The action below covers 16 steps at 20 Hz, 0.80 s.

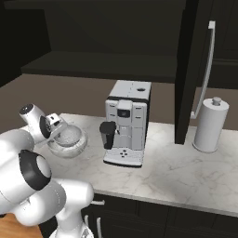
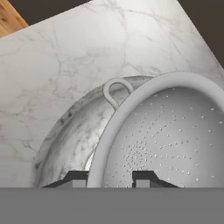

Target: Open the cabinet and setup a tea strainer by placing it in the bowl upright.

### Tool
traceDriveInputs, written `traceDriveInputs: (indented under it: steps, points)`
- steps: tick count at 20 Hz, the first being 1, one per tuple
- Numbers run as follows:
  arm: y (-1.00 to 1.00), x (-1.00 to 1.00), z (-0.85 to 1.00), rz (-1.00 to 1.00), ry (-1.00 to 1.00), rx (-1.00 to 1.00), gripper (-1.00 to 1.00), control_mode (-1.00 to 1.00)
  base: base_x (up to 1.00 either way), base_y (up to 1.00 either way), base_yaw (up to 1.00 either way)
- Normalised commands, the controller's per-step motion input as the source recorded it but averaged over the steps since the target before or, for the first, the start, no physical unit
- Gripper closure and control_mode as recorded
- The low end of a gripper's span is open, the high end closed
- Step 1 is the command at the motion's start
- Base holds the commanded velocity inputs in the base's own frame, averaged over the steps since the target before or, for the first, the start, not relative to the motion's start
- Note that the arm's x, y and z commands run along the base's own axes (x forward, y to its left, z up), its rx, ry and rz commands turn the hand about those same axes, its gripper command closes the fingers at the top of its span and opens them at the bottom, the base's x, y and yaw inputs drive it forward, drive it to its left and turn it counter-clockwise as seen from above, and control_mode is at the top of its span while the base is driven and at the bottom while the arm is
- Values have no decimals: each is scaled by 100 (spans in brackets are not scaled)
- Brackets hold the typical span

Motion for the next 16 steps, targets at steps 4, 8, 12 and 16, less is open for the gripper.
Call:
traceDriveInputs:
  steps: [4, 8, 12, 16]
  points:
    - [5, 0, 0, 0, 0, 0, -100, -100, 0, 0, 0]
    - [0, 0, 0, 0, 0, 0, -100, -100, 0, 0, 0]
    - [0, 0, 0, 0, 0, 0, -100, -100, 0, 0, 0]
    - [0, -4, 0, 0, 0, 0, -100, -100, 0, 0, 0]
